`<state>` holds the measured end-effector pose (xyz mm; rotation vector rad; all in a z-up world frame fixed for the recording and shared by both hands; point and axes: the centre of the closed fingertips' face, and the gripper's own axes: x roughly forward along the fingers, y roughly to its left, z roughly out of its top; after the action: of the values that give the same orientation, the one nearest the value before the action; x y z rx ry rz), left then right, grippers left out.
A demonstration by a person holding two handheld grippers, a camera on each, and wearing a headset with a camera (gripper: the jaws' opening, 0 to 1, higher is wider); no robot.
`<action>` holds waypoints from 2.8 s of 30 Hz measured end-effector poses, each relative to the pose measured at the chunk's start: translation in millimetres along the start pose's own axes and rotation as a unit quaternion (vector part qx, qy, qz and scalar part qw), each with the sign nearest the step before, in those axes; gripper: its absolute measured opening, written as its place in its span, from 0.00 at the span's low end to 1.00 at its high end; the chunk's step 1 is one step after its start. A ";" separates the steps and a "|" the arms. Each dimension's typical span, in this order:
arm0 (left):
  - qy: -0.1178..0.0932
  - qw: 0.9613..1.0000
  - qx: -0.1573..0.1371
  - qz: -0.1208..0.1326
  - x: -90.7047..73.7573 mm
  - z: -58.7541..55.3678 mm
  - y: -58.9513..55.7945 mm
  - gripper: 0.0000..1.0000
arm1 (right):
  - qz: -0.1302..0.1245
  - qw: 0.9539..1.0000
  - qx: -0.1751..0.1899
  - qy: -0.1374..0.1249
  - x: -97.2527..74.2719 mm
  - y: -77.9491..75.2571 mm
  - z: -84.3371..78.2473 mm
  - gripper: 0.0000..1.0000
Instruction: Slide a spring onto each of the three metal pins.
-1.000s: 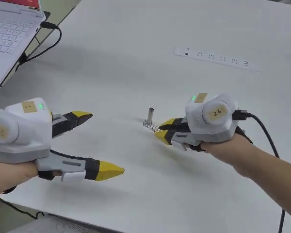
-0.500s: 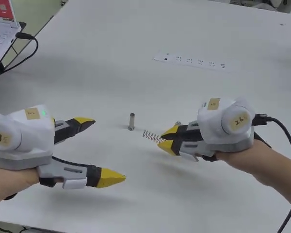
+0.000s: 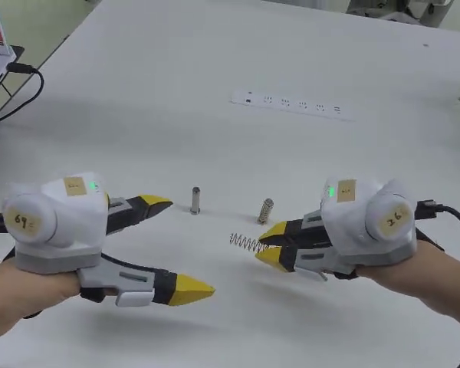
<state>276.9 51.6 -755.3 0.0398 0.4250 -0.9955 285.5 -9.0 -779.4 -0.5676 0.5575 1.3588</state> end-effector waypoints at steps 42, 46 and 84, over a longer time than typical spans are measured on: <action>0.000 0.993 0.040 -0.111 40.4 10.2 -45.2 0.19 | 0.046 0.998 -0.048 -0.014 -17.1 29.5 12.2 0.08; -0.004 0.992 0.039 -0.116 40.6 12.6 -47.0 0.13 | 0.049 0.997 -0.051 -0.015 -18.1 30.6 13.5 0.08; -0.005 0.990 0.039 -0.136 35.4 16.7 -54.2 0.04 | 0.039 0.999 -0.017 -0.032 -25.1 31.7 11.6 0.07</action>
<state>254.5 -10.4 -744.3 0.0497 0.3888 -1.2802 251.4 -15.8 -755.8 -0.5318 0.5092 1.4567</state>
